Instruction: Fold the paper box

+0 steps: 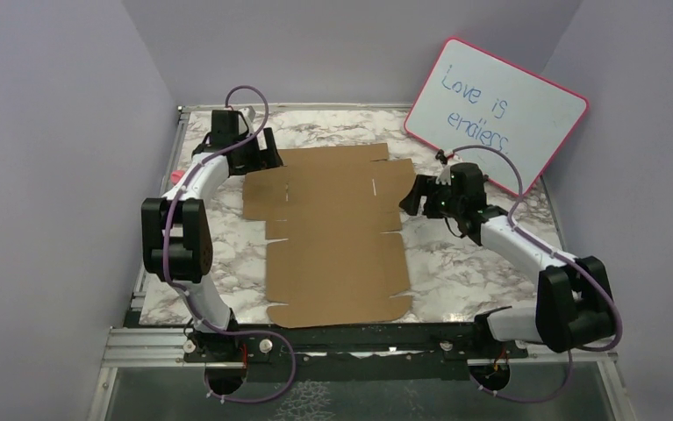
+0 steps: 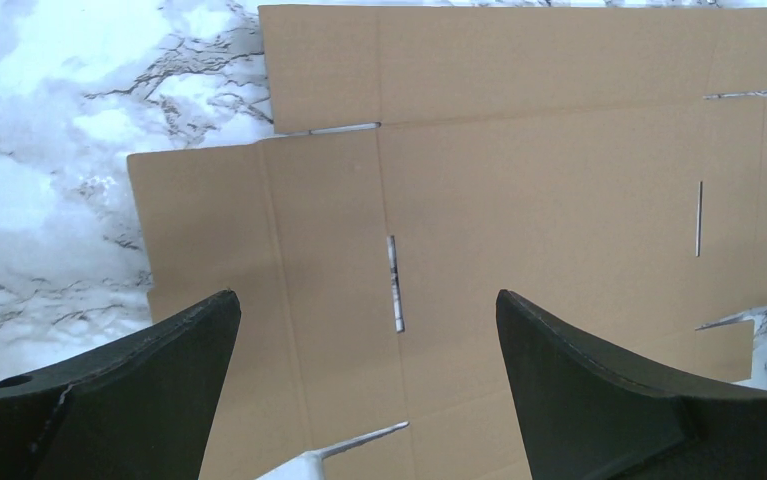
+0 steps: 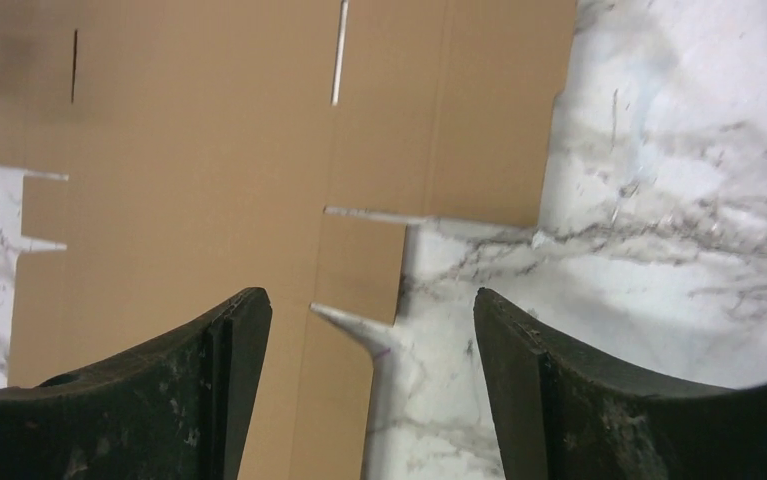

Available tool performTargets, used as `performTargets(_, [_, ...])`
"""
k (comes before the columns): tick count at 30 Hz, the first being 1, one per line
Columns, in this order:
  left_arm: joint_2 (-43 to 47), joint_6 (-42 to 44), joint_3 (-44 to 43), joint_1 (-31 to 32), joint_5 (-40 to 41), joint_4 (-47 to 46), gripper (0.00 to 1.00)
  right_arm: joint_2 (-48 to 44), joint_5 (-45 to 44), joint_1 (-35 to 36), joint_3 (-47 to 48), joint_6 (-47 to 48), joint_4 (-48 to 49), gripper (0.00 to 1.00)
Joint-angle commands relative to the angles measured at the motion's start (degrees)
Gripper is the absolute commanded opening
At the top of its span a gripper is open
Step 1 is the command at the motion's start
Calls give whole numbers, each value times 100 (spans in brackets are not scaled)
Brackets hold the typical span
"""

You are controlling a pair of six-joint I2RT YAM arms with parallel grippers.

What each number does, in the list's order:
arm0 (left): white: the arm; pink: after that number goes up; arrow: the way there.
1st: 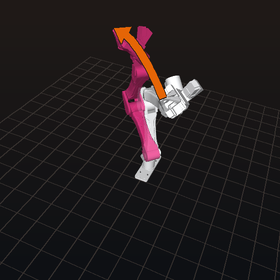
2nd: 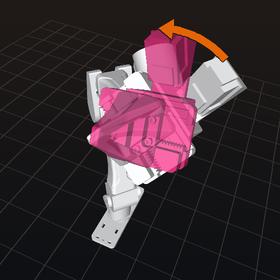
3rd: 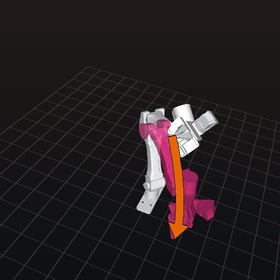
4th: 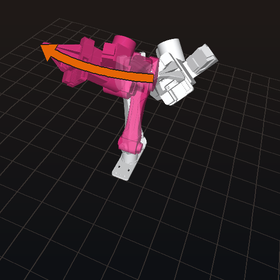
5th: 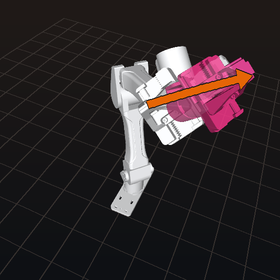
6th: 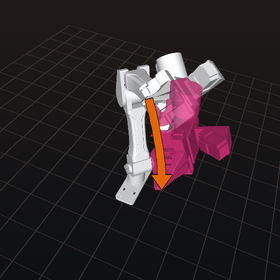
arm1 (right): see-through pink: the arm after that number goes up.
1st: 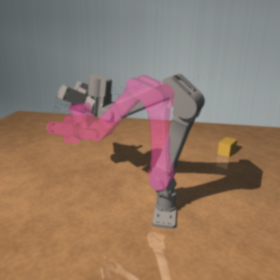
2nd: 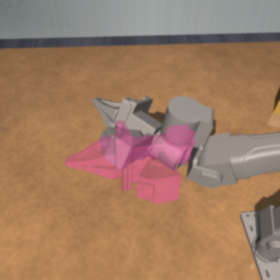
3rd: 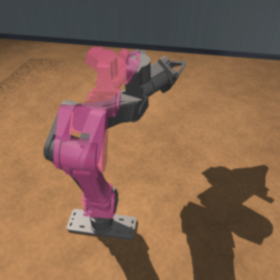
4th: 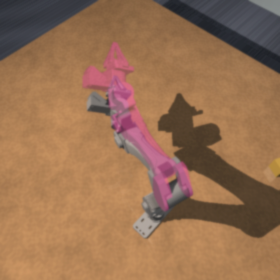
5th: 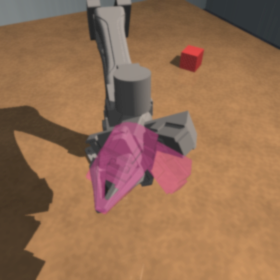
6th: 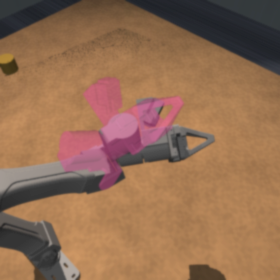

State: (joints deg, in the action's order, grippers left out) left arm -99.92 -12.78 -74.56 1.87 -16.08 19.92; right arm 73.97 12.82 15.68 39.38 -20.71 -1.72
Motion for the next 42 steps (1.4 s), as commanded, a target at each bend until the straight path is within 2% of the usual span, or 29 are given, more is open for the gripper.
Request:
performTargets(1, [-227,156,-308,-74,-353,293,99,570,-52,-225,427,163,501,80])
performTargets(8, [44,253,227,-134,-76,161,99,1317,1042,-1097,226,-413,1299,80])
performTargets(12, [-7,273,193,-134,-211,161,99,1973,1789,-1220,357,-655,1730,78])
performTargets(18, [-86,278,128,-134,-444,161,99,2833,2270,-1496,433,-901,2233,70])
performTargets(21, [-91,287,81,-134,-521,156,99,3182,2780,-1533,461,-1007,2537,60])
performTargets(24, [-45,319,140,-134,-481,160,99,3340,3026,-1533,399,-1092,2689,47])
performTargets(27, [-4,309,169,-134,-525,153,99,3189,3130,-1772,224,-1170,2694,23])
performTargets(32, [-13,302,136,-134,-574,156,99,2631,3460,-2204,-54,-1051,2287,4])
performTargets(34, [-54,286,107,-134,-654,155,99,2420,3642,-2336,-144,-949,2066,1])
performTargets(42, [-127,191,90,-134,-992,65,98,1845,3755,-2517,-196,-218,764,1])
